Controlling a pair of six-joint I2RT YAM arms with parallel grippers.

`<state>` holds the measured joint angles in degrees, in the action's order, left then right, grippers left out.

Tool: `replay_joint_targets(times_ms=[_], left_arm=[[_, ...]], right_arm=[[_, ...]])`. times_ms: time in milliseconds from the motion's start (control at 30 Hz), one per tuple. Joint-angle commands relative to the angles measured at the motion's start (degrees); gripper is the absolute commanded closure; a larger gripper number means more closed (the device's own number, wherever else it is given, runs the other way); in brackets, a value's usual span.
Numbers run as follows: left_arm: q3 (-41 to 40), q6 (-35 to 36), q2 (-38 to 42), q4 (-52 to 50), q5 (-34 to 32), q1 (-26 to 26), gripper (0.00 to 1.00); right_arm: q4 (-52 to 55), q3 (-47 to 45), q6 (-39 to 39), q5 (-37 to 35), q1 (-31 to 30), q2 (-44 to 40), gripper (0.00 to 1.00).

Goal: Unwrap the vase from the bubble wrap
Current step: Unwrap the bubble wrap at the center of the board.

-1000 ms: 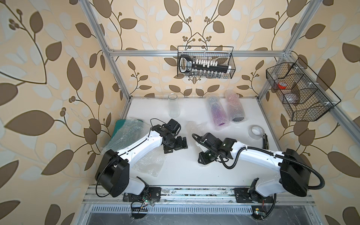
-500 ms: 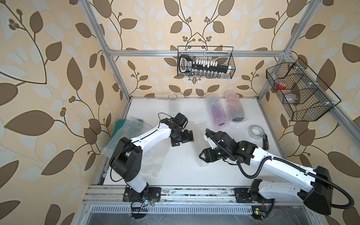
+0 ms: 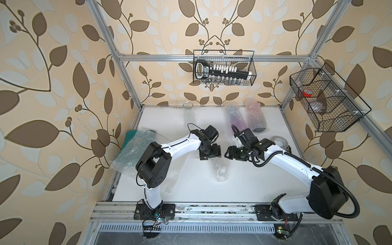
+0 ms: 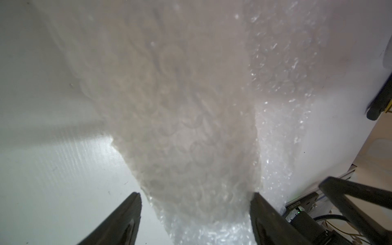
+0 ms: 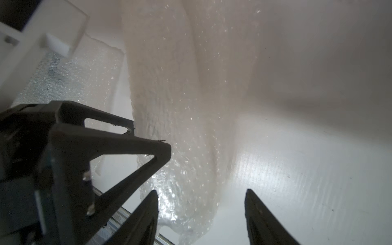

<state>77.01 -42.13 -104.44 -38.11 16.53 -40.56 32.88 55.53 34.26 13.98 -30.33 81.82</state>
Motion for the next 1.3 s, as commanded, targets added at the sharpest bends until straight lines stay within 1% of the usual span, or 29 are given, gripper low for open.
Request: replay_joint_targets(times_ms=[0,200,333,467,500,600,667,833,933,1067,1167,1267], left_arm=[[-0.2,0.1,0.5,-1.7,-1.3,-0.5,0.24],[-0.9,0.5,0.8,-2.0,-1.2,-0.6,0.35],[-1.4,0.5,0.7,-1.6,-1.0,-0.6,0.44],[-1.8,0.5,1.0,-1.6,-1.1,-0.6,0.48],[-2.1,0.5,1.2,-1.5,-1.0,-0.6,0.5],[-2.7,0.5,1.4,-1.3,-1.1,-0.6,0.54],[-2.8,0.4,1.2,-1.3,-1.0,-0.7,0.56],[-2.7,0.5,1.0,-1.4,-1.1,-0.7,0.66],[-2.9,0.7,1.2,-1.6,-1.5,-0.7,0.76],[-3.5,0.9,1.0,-1.6,-1.9,-0.7,0.91],[-3.8,1.2,1.0,-1.6,-2.2,-0.7,0.99],[-3.8,1.6,1.2,-2.1,-3.0,-0.7,1.0]], right_arm=[[-0.8,-0.8,-1.2,2.9,-0.1,1.3,0.4],[-1.0,-4.0,-1.2,2.6,-0.1,1.4,0.44],[-0.9,-5.3,-1.6,2.5,0.0,1.2,0.47],[-2.6,-6.4,-1.6,3.5,-0.1,2.8,0.49],[-3.1,-6.4,-1.6,3.6,-0.1,3.4,0.5],[-4.2,-5.8,-1.5,4.2,-0.1,5.2,0.63],[-4.3,-5.4,-1.7,4.7,-0.2,6.1,0.7],[-4.3,-5.9,-1.9,4.6,-0.4,5.6,0.8],[-4.5,-6.4,-1.8,4.6,-0.4,5.0,0.87],[-4.3,-6.9,-2.2,4.1,-0.4,3.7,0.93],[-4.9,-7.9,-2.9,3.3,-0.3,2.4,0.97],[-4.5,-8.9,-3.7,2.3,-0.2,1.5,1.0]])
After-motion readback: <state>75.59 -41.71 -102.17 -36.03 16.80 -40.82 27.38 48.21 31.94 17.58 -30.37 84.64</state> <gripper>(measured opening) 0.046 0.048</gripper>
